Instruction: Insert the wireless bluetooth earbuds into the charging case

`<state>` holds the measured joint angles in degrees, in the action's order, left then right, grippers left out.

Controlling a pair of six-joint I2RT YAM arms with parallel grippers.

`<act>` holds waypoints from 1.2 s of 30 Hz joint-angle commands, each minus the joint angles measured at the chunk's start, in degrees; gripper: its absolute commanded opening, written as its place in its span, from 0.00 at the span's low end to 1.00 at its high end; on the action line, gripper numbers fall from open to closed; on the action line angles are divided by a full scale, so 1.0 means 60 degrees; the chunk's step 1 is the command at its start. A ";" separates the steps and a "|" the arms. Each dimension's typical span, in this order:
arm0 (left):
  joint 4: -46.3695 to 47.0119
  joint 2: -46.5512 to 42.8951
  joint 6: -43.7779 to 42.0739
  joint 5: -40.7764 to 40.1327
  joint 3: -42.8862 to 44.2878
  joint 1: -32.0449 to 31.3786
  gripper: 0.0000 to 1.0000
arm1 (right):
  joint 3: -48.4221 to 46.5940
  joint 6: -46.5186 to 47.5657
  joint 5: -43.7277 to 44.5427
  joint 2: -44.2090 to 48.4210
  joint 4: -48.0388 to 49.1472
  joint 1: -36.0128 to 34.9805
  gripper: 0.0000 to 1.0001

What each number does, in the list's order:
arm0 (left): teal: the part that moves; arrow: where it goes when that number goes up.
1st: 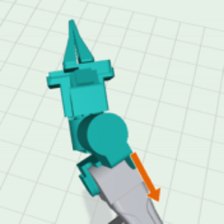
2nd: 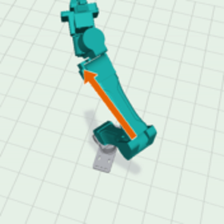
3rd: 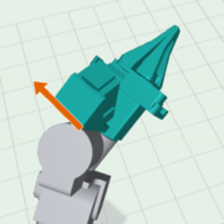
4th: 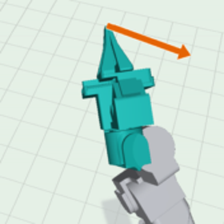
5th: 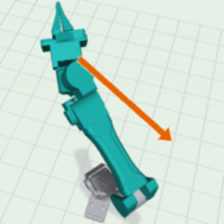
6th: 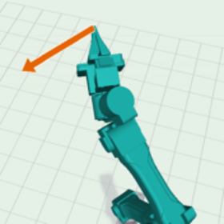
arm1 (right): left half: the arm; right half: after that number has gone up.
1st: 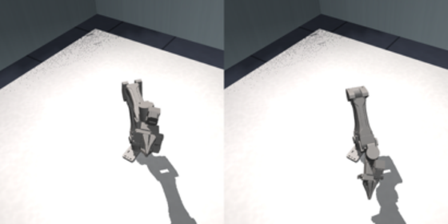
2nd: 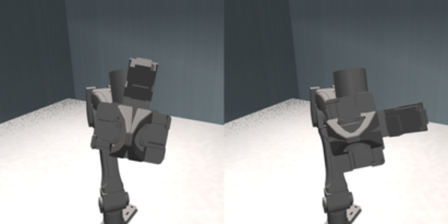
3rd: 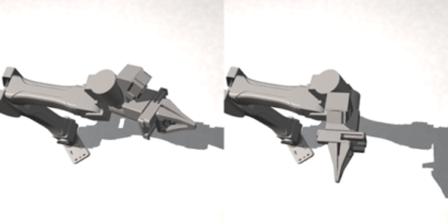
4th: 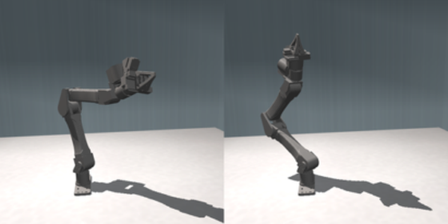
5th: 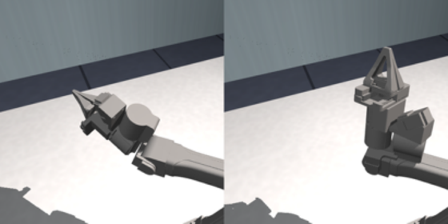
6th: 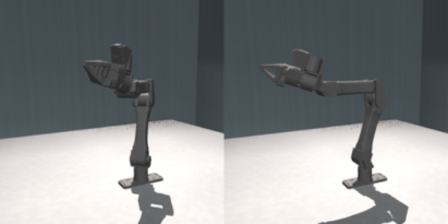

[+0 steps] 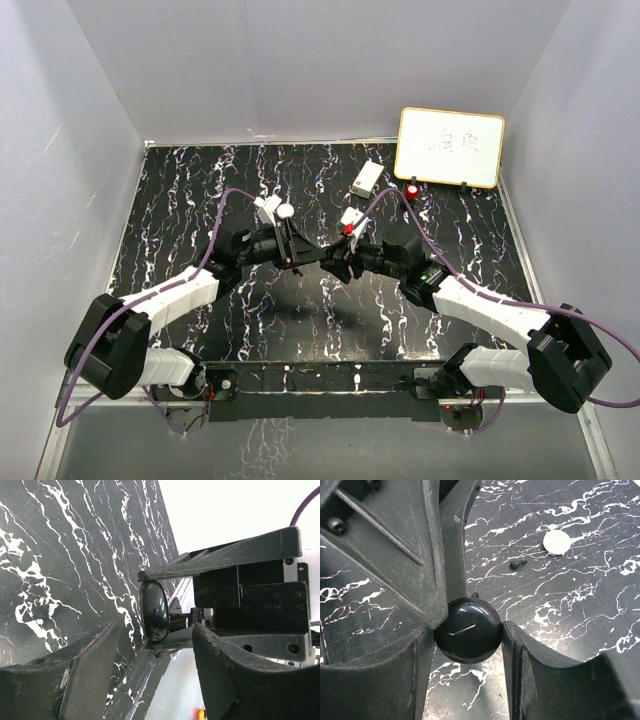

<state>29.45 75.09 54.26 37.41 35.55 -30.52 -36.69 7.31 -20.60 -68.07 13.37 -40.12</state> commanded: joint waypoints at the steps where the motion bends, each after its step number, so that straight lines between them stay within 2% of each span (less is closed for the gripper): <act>1: 0.0522 0.0111 0.0008 -0.0098 0.0038 -0.0165 0.58 | -0.0281 -0.0090 -0.0190 0.0275 0.0755 -0.0008 0.12; 10: 0.0611 0.0234 0.0020 -0.0186 0.0103 -0.0261 0.45 | -0.0249 -0.0097 -0.0205 0.0295 0.0778 -0.0002 0.11; 25: 0.0818 0.0317 0.0097 -0.0208 0.0141 -0.0323 0.41 | -0.0234 -0.0101 -0.0330 0.0284 0.0800 -0.0008 0.10; 36: 0.0918 0.0345 0.0113 -0.0157 0.0172 -0.0362 0.27 | -0.0284 -0.0103 -0.0362 0.0200 0.0810 -0.0008 0.10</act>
<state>33.43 77.43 55.33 35.99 35.55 -32.38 -36.71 7.16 -22.13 -67.94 13.96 -40.12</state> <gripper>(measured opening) 0.294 0.492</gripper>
